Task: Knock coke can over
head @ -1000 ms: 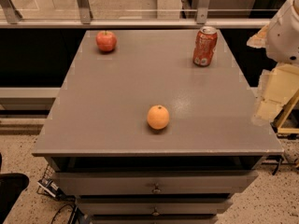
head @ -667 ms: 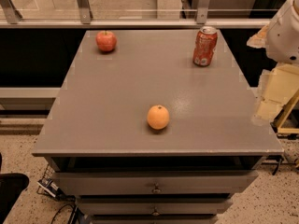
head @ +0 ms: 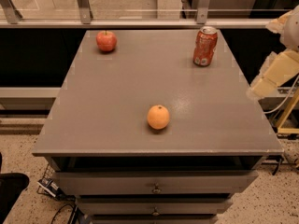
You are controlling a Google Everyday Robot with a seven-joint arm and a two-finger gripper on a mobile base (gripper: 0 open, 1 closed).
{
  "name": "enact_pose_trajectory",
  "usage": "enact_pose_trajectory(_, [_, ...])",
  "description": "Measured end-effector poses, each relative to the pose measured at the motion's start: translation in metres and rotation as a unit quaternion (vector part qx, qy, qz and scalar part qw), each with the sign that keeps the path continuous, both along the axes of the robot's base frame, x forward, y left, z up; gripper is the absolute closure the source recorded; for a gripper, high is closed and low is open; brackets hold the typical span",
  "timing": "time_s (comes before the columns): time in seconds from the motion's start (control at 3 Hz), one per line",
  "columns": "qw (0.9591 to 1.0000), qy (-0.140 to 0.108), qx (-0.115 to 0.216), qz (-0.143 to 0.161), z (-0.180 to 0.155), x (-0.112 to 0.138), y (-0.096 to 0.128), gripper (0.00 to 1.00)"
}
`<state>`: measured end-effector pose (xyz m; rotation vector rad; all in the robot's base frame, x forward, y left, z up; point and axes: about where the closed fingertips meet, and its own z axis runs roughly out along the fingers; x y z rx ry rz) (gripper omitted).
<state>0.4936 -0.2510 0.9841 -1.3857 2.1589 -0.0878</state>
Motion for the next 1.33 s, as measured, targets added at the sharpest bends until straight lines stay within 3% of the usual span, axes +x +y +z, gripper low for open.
enact_pose_trajectory(0.33, [0.994, -0.073, 0.078, -0.02, 0.006, 0.061, -0.012, 0.0])
enact_pose_trajectory(0.67, [0.9772, -0.126, 0.169, -0.024, -0.004, 0.114, -0.007, 0.0])
enact_pose_trajectory(1.0, [0.9578, -0.162, 0.236, -0.024, -0.017, 0.143, 0.002, 0.0])
enact_pose_trajectory(1.33, [0.935, -0.19, 0.298, -0.029, -0.037, 0.162, 0.008, 0.0])
